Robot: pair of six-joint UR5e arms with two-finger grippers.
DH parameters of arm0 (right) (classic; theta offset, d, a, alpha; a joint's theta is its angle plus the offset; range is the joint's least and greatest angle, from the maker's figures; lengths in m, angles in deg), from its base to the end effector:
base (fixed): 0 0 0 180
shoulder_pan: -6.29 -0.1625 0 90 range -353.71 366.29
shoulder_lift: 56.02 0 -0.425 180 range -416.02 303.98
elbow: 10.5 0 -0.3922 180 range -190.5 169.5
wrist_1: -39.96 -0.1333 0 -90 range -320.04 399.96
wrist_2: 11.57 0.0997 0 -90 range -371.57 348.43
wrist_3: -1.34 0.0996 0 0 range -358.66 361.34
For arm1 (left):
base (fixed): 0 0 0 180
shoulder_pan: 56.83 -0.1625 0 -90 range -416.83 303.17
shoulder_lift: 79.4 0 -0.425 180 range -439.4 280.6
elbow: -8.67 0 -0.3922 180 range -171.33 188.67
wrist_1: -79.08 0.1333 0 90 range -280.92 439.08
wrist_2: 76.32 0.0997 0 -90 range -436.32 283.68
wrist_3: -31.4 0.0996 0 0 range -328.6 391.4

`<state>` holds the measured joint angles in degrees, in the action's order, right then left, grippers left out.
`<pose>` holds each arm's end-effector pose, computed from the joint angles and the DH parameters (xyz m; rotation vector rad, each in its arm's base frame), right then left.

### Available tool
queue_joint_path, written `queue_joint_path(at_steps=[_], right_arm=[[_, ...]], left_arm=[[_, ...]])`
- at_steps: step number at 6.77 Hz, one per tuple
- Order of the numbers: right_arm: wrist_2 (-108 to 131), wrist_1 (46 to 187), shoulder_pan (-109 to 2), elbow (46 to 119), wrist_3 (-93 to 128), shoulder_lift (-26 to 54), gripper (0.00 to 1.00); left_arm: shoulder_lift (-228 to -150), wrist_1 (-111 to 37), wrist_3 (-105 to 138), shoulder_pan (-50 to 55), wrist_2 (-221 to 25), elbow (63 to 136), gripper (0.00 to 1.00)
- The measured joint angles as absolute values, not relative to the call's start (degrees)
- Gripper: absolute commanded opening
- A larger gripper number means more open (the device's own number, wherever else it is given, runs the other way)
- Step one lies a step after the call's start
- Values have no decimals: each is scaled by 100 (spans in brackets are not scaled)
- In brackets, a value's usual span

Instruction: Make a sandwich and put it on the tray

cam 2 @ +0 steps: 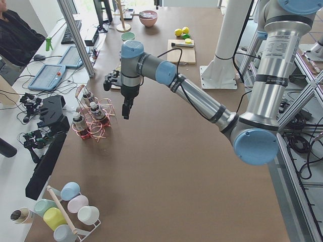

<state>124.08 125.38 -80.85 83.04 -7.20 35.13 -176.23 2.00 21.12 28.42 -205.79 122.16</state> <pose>0.0375 -0.4932 0.6281 0.1548 -0.7909 -0.2366 -0.0277 -0.5113 0.4300 0.1996 0.7154 0.0126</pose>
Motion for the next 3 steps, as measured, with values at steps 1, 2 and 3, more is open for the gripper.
queue_joint_path(at_steps=[1,2,3], right_arm=[[12474,12532,-8320,8079,-1025,3539,100],[12544,12508,-8489,7918,-1173,3587,100],[12584,12481,-8604,7846,-1221,3663,100]], left_arm=[[-17243,-153,2578,3173,-20865,11972,97],[-16827,-615,2841,3372,-21050,11765,97],[-16465,-1087,2940,3458,-21133,11589,97]])
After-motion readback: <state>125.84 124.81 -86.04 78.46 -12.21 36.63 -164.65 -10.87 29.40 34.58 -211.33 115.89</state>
